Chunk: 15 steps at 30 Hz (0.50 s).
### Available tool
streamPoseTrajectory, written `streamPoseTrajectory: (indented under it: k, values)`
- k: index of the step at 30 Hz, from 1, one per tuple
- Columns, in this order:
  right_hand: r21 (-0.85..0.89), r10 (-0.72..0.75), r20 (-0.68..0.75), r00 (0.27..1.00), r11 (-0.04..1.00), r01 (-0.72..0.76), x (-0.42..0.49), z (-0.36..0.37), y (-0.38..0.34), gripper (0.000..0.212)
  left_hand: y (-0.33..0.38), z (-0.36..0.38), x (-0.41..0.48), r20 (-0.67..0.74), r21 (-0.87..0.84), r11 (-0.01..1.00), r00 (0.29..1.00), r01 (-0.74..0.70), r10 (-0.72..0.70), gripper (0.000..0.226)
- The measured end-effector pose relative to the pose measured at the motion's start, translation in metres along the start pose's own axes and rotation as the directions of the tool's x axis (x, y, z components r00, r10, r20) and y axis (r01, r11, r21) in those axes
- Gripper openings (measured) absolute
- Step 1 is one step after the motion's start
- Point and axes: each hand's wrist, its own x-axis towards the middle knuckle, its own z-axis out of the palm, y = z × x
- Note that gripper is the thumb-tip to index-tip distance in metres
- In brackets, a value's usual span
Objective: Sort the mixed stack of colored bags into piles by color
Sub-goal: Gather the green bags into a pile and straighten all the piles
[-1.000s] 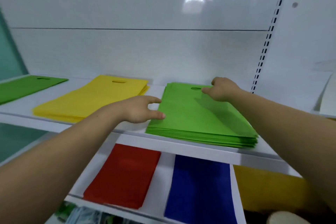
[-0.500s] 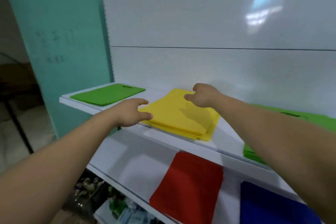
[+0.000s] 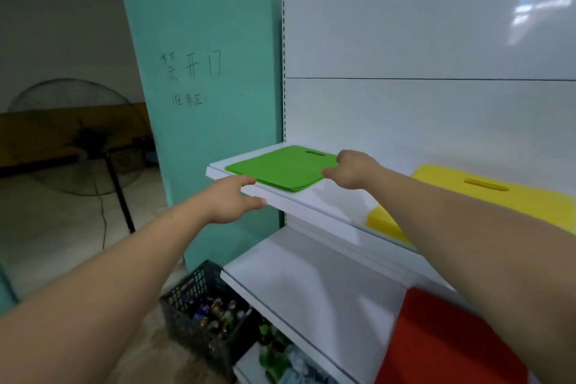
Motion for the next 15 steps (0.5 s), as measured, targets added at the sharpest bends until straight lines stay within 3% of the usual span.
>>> streamPoseTrajectory:
  k: [7, 15]
  values:
    - [-0.033, 0.038, 0.034, 0.999, 0.999, -0.037, 0.07, 0.029, -0.015, 0.061, -0.038, -0.003, 0.065, -0.024, -0.009, 1.0, 1.0, 0.005, -0.005, 0.065]
    - [-0.025, 0.176, 0.036, 0.984, 0.984, -0.175, 0.148, 0.057, -0.006, 0.064, -0.066, 0.003, 0.169, -0.017, -0.018, 0.999, 0.999, 0.043, -0.044, 0.058]
